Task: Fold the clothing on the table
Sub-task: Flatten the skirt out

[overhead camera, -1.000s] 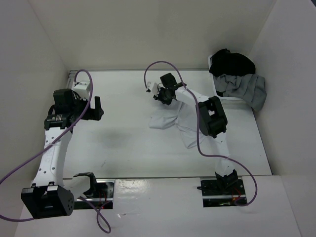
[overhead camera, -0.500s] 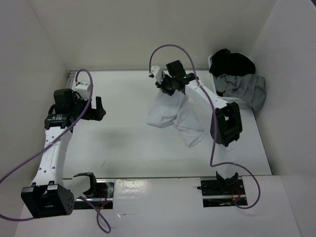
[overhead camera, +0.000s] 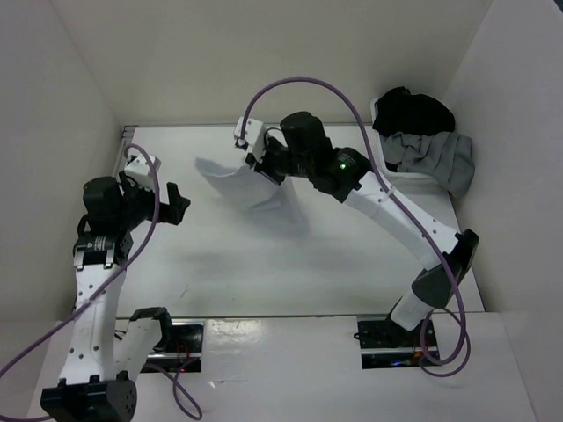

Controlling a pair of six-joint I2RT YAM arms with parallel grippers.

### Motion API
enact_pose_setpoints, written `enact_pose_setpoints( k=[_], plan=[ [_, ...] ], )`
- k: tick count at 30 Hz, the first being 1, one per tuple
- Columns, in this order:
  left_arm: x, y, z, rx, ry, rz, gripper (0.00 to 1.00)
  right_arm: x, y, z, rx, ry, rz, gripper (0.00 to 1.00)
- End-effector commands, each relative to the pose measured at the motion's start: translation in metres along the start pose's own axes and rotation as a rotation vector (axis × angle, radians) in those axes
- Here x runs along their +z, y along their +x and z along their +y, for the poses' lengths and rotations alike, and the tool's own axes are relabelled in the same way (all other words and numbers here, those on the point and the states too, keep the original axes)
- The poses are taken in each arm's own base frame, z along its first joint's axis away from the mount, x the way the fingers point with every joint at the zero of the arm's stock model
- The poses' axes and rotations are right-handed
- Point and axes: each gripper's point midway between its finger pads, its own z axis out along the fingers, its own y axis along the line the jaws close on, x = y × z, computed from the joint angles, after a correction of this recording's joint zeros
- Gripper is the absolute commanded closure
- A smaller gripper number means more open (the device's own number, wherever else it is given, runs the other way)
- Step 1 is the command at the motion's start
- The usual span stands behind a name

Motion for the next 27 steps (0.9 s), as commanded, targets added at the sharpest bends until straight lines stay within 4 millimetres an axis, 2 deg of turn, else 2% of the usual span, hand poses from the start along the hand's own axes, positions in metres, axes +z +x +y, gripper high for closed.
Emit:
enact_pose_setpoints(
  k=[1,3,6,10,14,16,18,19,20,21,22,23,24,25,27],
  plan=[
    [-0.013,-0.032,-0.017,0.038,0.061,-0.167,0.00,-0.027,-0.018,0.011,0.007,0.011,-0.025,0.79],
    [-0.005,-0.027,-0.022,0.025,0.111,-0.139,0.00,-0.031,-0.019,0.014,0.007,-0.003,-0.030,0.79],
    [-0.002,-0.024,-0.046,0.061,0.280,-0.133,0.00,-0.041,-0.026,0.012,0.003,0.008,-0.052,0.78],
    [0.005,0.001,-0.070,0.124,0.488,-0.111,0.00,-0.051,-0.041,0.006,0.005,0.034,-0.086,0.78],
    [0.013,0.014,-0.072,0.212,0.544,-0.110,0.00,-0.062,-0.056,0.001,0.008,0.051,-0.125,0.78],
    [0.013,0.020,-0.078,0.255,0.581,-0.115,0.01,-0.066,-0.056,0.001,0.008,0.051,-0.125,0.78],
    [0.015,0.027,-0.086,0.281,0.611,-0.095,0.01,-0.064,-0.047,0.002,-0.004,0.056,-0.101,0.69],
    [0.015,0.029,-0.085,0.276,0.604,-0.086,0.01,-0.060,-0.039,0.001,-0.001,0.071,-0.080,0.61],
    [0.016,0.030,-0.085,0.269,0.592,-0.075,0.01,-0.054,-0.023,-0.002,0.012,0.109,-0.049,0.35],
    [0.012,0.021,-0.084,0.277,0.569,-0.093,0.00,-0.052,-0.014,-0.002,0.005,0.119,-0.031,0.21],
    [0.011,0.013,-0.079,0.279,0.522,-0.100,0.00,-0.040,0.009,0.004,0.001,0.113,0.012,0.13],
    [0.007,0.006,-0.074,0.212,0.474,-0.096,0.00,-0.034,0.021,0.008,-0.013,0.101,0.038,0.07],
    [0.007,-0.002,-0.068,0.181,0.421,-0.105,0.00,-0.029,0.032,0.018,-0.031,0.075,0.062,0.07],
    [0.008,-0.012,-0.045,0.148,0.275,-0.106,0.00,-0.019,0.048,0.029,-0.070,0.057,0.094,0.05],
    [0.002,-0.027,-0.015,0.016,0.061,-0.141,0.00,-0.005,0.076,0.036,-0.120,0.083,0.178,0.05]
  ],
)
